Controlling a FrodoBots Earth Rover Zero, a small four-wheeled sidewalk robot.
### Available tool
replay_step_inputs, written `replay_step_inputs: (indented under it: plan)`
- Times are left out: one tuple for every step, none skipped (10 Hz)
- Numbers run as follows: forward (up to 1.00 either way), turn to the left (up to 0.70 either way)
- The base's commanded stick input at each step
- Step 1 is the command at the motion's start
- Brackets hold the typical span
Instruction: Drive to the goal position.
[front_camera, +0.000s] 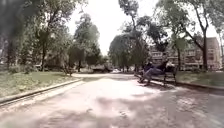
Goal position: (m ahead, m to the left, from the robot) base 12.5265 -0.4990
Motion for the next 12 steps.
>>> replay_step_inputs:
  plan:
    - [0.85,0.0]
    - [0.85,0.0]
    - [0.85,0.0]
    - [0.85,0.0]
    - [0.85,0.0]
    - [0.85,0.0]
    - [0.85,0.0]
    - [0.85,0.0]
    - [0.85,0.0]
    - [0.85,0.0]
    - [0.85,0.0]
    - [0.85,0.0]
